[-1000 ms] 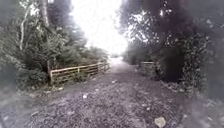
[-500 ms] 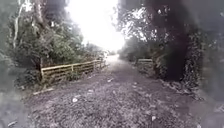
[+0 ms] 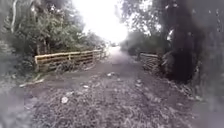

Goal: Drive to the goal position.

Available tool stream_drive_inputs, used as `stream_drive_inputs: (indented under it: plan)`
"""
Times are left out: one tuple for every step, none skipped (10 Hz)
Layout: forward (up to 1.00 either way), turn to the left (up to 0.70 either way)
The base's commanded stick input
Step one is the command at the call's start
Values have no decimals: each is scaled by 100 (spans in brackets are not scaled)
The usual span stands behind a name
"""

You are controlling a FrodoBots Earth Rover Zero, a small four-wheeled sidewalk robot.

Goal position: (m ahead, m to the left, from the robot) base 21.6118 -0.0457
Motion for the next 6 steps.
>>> stream_drive_inputs:
  plan:
    - [70,0]
    - [70,0]
    - [70,-7]
    - [70,-32]
    - [70,-35]
    - [70,-35]
